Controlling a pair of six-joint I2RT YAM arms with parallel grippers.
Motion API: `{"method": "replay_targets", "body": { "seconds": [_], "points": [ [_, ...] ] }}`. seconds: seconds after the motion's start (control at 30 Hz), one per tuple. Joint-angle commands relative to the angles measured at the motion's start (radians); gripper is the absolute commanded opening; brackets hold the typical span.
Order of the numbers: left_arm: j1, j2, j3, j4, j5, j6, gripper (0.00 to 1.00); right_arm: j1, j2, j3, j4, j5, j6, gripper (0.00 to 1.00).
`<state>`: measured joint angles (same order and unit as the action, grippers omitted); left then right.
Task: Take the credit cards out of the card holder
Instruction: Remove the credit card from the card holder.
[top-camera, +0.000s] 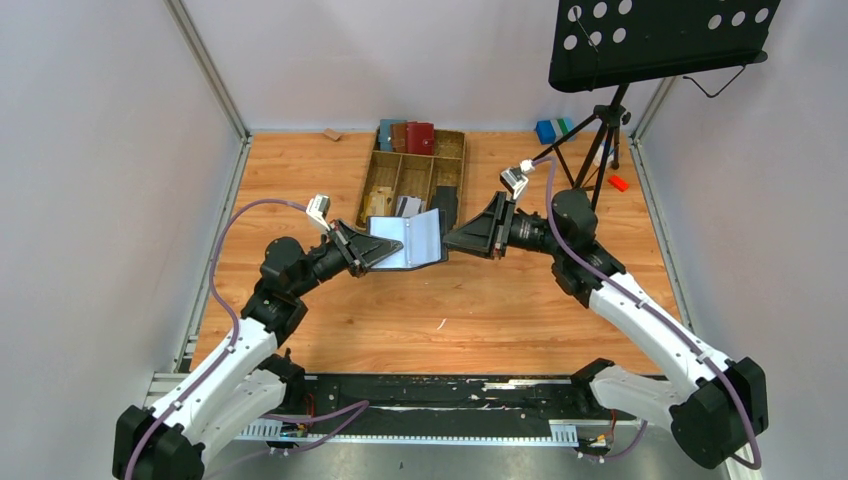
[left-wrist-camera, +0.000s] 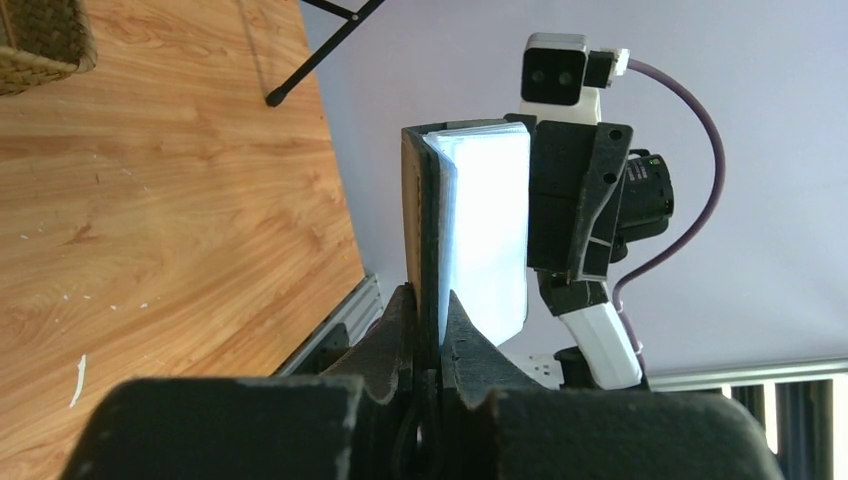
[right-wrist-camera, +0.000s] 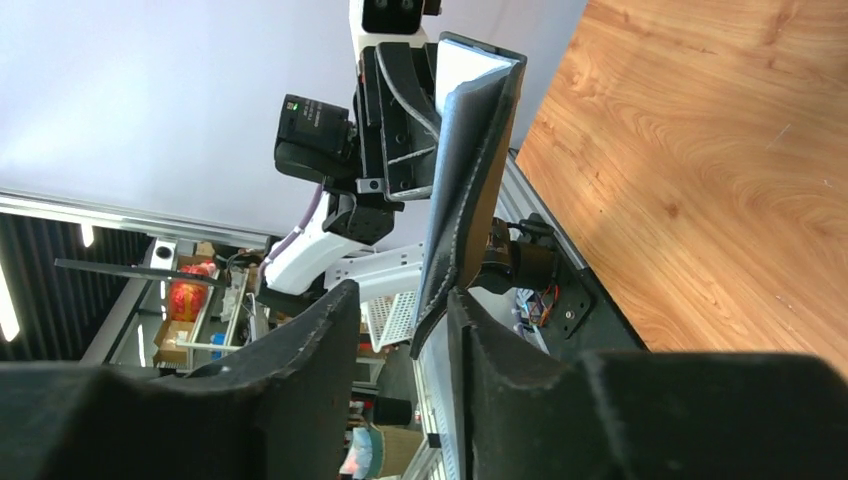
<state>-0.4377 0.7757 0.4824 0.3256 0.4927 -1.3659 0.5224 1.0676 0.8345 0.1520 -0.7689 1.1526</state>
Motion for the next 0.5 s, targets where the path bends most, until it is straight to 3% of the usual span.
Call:
{"method": "replay_targets", "body": {
  "seconds": [0.0,0.27,0.4,0.47],
  "points": [
    [0.001,-0.031,0.019,0.031,0.000,0.023,0.00,0.005,0.024,0.027,0.030,-0.002,-0.013,0.35],
    [-0.005,0.009,0.035,0.113,0.045,0.014,0.00,0.006,0.105,0.092,-0.041,-0.047,-0.058,0.25],
    [-0.010,0.025,0.059,0.099,0.052,0.035,0.00,0.005,0.126,0.114,-0.041,-0.058,-0.062,0.09],
    [-0.011,0.030,0.067,0.068,0.051,0.051,0.00,0.008,0.130,0.123,-0.027,-0.062,-0.063,0.06]
  ]
}}
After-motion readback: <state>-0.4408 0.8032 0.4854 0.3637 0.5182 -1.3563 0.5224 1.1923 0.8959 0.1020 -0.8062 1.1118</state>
